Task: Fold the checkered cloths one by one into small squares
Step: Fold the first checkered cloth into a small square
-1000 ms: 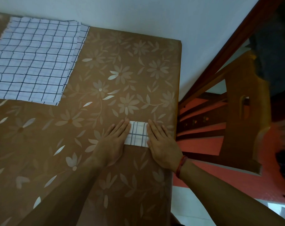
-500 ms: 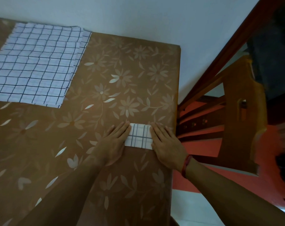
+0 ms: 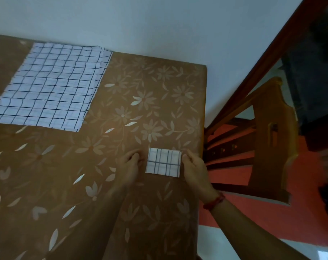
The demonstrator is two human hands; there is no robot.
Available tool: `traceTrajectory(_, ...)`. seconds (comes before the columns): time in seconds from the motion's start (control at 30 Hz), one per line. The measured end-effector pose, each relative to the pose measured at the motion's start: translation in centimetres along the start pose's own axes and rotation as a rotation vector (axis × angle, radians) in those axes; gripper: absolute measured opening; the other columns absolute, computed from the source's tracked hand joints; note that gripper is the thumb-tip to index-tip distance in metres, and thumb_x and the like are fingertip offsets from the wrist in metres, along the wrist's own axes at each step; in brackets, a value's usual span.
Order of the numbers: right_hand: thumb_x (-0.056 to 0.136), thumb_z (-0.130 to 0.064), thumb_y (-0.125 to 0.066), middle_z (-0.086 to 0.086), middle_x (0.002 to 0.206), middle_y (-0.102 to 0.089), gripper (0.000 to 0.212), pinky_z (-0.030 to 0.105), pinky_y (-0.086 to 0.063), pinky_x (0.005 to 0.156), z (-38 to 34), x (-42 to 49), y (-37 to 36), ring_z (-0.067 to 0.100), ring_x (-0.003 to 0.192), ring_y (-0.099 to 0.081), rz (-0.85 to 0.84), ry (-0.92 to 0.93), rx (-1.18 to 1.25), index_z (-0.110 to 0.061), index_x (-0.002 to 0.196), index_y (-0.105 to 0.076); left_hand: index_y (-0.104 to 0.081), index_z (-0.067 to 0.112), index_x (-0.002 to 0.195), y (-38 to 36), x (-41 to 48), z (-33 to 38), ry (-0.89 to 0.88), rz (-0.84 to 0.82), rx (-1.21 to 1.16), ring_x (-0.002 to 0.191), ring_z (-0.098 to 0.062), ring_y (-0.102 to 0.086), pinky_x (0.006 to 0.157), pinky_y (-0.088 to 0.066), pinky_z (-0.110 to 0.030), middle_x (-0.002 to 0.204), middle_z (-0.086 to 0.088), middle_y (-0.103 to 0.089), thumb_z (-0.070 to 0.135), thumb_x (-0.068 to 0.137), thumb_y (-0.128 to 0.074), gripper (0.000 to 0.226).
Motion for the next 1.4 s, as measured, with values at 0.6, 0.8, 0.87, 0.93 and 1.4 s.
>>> traceTrajectory(0.6,0.089,-0.02,-0.046,0.012,0.091,-0.072,0.028,0.052,-0.054,0.087,2.1,-0.5,-1.5,0.027,0.092,-0.068,0.013,-0.361,0.316,-0.016,0.078,-0.071,-0.063,0.019,0.084,-1.2,-1.7,-0.6,0.043,-0.015,-0.063,0.087,-0.012,-0.063,0.073,-0.048,-0.021,0.091,-0.002,-0.066,0.003,0.099,-0.04,0.032)
traceTrajectory(0.8,0.094,-0.013,-0.043,0.013,0.096,-0.071,0.028,0.052,-0.053,0.088,2.4,-1.2,-1.6,0.026,0.095,-0.067,0.018,-0.382,0.353,-0.006,0.087,-0.069,-0.062,0.02,0.083,-1.2,-1.7,-0.3,0.04,-0.026,-0.07,0.088,-0.012,-0.063,0.076,-0.048,-0.022,0.091,0.0,-0.066,0.003,0.099,-0.04,0.032)
traceTrajectory(0.87,0.093,-0.014,-0.044,0.011,0.095,-0.071,0.028,0.052,-0.053,0.088,2.5,-1.1,-1.5,0.026,0.096,-0.066,0.022,-0.385,0.341,-0.009,0.084,-0.07,-0.063,0.019,0.084,-1.3,-1.7,-0.5,0.036,-0.028,-0.069,0.089,-0.012,-0.063,0.075,-0.048,-0.022,0.09,0.001,-0.066,0.003,0.099,-0.04,0.032)
traceTrajectory(0.93,0.092,-0.016,-0.045,0.009,0.094,-0.071,0.028,0.053,-0.053,0.088,2.5,-1.2,-1.5,0.025,0.096,-0.066,0.023,-0.388,0.333,-0.012,0.082,-0.071,-0.064,0.015,0.089,-1.3,-1.7,-0.6,0.039,-0.02,-0.062,0.089,-0.012,-0.063,0.075,-0.048,-0.022,0.091,0.0,-0.066,0.004,0.099,-0.04,0.029)
traceTrajectory(1.4,0.097,-0.026,-0.049,-0.01,0.104,-0.058,0.026,0.021,-0.048,0.081,-2.4,-1.9,-0.7,0.0,0.092,-0.055,-0.104,0.013,-0.029,-0.015,0.12,-0.054,-0.058,0.018,0.129,2.1,-5.4,3.1,-0.229,-0.02,0.341,0.101,-0.006,-0.058,0.066,-0.048,-0.009,0.119,0.003,-0.061,0.029,0.098,-0.049,0.034)
Point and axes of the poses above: each hand's wrist, its own x-axis towards the middle knuckle, its own y-axis out of the back of the hand, z = x × y, the point moved 6 cm from there along x, towards the middle knuckle
